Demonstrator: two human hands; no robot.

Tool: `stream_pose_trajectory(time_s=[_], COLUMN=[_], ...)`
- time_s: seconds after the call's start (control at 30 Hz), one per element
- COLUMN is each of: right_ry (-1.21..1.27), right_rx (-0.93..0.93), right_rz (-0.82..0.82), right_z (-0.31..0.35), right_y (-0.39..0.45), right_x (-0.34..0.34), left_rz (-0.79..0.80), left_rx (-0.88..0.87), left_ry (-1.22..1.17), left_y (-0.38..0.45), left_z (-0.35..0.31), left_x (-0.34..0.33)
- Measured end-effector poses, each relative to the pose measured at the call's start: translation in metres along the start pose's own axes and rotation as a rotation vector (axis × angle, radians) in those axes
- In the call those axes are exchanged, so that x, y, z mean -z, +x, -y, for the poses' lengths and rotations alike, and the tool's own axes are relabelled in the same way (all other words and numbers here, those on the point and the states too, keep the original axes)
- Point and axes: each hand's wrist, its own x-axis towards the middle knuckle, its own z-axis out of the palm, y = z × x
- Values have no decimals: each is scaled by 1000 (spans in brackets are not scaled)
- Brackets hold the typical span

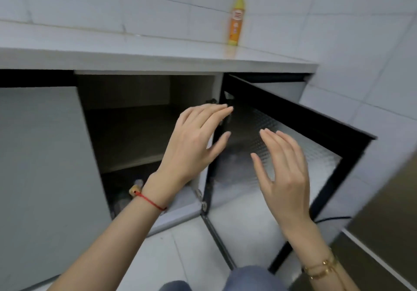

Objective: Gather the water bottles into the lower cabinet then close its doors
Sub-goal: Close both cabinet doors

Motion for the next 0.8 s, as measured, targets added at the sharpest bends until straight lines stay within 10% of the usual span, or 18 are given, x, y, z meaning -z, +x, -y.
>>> stream_pose_trajectory(time_s=[0.37,0.8], right_ry=[-250,-52], right_rx=[-53,-97], right_rz=[-236,-110], right_z=[-63,-56], right_y=[-32,-51], right_x=[71,68], left_rz=[120,147], left_rx=[-156,-122], left_ry=[-162,-307], left_y=[75,52], left_z=[-85,-89], left_x=[-69,-52])
